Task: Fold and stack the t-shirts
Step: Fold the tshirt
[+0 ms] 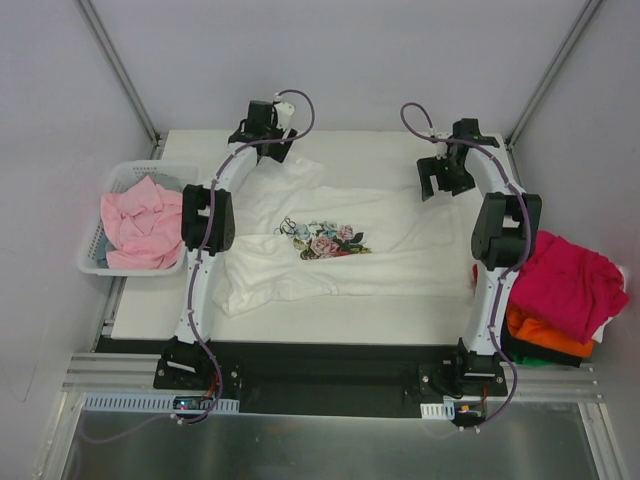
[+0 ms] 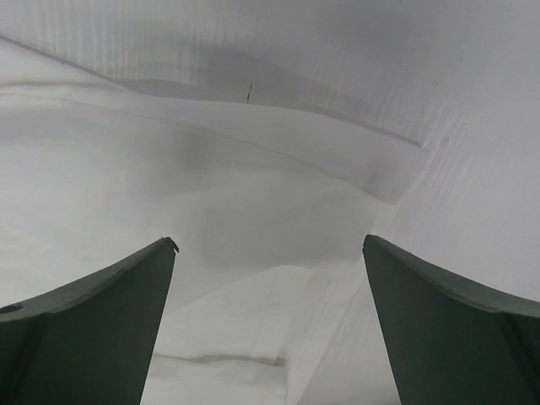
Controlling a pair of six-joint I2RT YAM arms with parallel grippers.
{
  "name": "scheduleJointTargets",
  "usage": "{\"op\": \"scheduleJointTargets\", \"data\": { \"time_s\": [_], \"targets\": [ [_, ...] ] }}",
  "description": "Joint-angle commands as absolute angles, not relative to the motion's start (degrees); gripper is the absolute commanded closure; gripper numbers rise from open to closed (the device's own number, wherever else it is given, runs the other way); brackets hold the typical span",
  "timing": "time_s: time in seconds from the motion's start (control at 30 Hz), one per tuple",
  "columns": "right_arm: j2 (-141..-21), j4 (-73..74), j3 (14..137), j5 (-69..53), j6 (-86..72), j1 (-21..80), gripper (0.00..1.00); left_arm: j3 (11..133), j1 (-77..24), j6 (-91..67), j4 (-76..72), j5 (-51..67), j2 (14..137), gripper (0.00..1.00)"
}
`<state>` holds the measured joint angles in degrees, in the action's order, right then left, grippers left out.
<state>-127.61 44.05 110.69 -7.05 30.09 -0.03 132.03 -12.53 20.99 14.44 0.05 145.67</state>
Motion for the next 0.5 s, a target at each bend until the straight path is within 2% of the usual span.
{"op": "scheduleJointTargets", "data": {
  "time_s": [0.0, 0.27, 0.47],
  "targets": [
    [-121.91, 44.74, 110.04, -9.23, 30.23, 0.26, 0.01, 135.53, -12.57, 18.9, 16.17, 4.57, 147.74, 0.18],
    [-119.8, 44.56, 108.02, -10.19, 30.32, 0.18, 0.01, 137.99, -12.57, 19.77, 18.02, 5.45, 149.15, 0.23],
    [-118.57, 44.56, 106.7, -11.52, 30.06, 0.26, 0.01, 137.9, -12.57, 20.56, 18.54, 5.01, 149.41, 0.42]
  ]
}}
